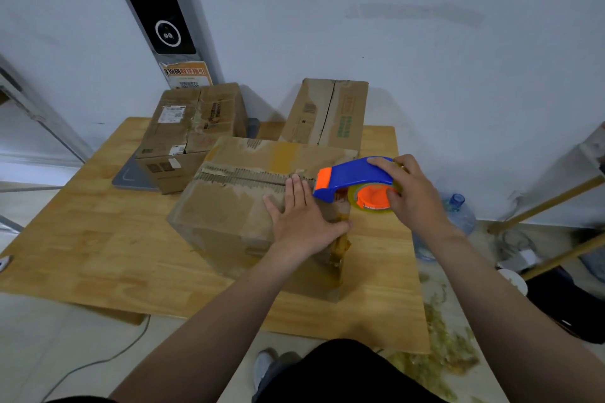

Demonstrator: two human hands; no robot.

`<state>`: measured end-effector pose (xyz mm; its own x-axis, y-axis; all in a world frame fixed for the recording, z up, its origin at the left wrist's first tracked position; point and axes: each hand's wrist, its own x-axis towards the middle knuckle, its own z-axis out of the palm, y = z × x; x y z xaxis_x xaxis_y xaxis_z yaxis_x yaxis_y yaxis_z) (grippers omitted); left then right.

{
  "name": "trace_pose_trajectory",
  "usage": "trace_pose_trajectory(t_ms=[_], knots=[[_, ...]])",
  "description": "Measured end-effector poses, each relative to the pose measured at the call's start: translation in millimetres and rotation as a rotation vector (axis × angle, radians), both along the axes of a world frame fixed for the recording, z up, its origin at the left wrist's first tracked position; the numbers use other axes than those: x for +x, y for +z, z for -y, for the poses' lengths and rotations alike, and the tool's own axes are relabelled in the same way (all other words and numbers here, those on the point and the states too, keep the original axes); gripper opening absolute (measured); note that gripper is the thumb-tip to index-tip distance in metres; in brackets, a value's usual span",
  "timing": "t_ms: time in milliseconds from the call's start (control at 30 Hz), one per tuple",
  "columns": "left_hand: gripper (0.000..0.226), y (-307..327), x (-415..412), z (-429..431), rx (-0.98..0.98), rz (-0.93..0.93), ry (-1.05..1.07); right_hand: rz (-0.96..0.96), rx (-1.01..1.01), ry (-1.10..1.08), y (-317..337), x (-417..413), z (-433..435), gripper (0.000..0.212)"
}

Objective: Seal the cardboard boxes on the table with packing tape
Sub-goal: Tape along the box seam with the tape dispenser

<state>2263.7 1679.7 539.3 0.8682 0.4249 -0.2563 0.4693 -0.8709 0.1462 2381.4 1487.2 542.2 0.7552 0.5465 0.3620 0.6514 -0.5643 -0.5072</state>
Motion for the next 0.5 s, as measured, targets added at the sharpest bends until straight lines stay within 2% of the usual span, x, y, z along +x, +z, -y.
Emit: trace_pose_trajectory(t_ms=[133, 300, 500], knots=[[0.132, -1.9, 1.4, -0.8, 0.004, 0.011, 0.001, 0.046, 0.006, -0.002, 0.6, 0.5, 4.2, 0.076], [0.129, -1.4, 6.1, -0.8, -0.003, -0.020, -0.007, 0.084, 0.100, -0.086, -0.1, 19.3, 60.2, 0.070], [0.112, 0.5, 10.0, 2.3, -0.010, -0.026, -0.070, 0.047, 0.055, -0.098, -15.3, 9.0, 62.3, 0.059]])
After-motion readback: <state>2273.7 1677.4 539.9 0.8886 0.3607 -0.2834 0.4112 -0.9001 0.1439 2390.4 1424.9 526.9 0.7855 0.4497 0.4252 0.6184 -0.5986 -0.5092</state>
